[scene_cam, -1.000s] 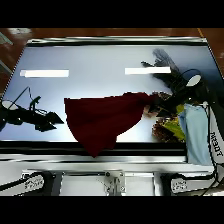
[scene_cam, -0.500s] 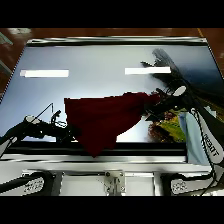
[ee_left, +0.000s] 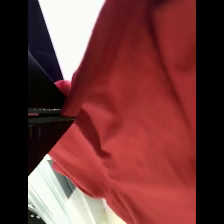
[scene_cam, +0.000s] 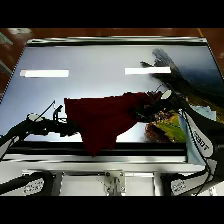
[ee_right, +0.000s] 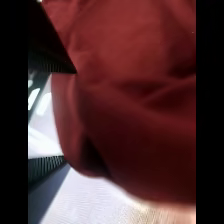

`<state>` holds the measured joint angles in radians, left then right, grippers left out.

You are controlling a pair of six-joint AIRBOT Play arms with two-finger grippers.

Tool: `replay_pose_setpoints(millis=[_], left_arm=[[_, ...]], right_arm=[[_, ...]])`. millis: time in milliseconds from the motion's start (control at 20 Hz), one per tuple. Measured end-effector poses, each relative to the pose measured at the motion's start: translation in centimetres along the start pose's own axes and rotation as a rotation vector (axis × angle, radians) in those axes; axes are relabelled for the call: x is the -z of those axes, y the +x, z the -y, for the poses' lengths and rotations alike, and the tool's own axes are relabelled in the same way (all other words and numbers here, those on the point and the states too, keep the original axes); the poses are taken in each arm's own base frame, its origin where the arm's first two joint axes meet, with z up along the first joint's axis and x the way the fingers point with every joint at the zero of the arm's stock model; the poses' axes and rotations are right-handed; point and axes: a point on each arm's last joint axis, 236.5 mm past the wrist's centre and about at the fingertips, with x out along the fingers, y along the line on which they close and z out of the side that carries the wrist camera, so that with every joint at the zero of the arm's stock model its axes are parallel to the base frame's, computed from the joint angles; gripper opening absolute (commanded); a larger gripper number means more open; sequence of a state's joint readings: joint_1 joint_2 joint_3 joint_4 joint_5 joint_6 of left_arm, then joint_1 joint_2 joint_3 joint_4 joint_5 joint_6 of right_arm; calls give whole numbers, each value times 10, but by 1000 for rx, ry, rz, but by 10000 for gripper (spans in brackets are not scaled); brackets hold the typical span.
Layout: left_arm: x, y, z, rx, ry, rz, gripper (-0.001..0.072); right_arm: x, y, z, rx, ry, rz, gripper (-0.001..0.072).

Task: Fold the shirts.

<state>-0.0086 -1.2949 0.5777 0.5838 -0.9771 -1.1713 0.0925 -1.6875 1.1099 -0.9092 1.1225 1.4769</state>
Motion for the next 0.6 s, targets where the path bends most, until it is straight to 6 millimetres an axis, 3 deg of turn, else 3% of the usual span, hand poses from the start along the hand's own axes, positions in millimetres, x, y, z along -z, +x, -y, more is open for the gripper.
replay_pose_setpoints(millis=[50, 100, 250, 350, 450, 500, 600], left_arm=[[-5, -2, 4, 4, 18, 12, 40], [-10, -5, 9, 10, 40, 24, 40], [-28, -14, 22, 22, 100, 66, 38], [-47, -30, 39, 33, 165, 123, 37], [-72, -62, 69, 42, 272, 222, 37], [-86, -89, 95, 56, 339, 298, 38], [-106, -161, 153, 74, 494, 484, 38]], right_arm=[[-7, 3, 1, 8, 8, 26, 136], [-12, 3, 2, 12, 22, 49, 66], [-22, 1, -3, 6, 24, 90, 65], [-27, -17, -20, -13, -60, 118, 65], [-26, -51, -48, -31, -206, 151, 65], [-24, -77, -66, -34, -295, 184, 65], [-16, -139, -105, -27, -476, 279, 65]])
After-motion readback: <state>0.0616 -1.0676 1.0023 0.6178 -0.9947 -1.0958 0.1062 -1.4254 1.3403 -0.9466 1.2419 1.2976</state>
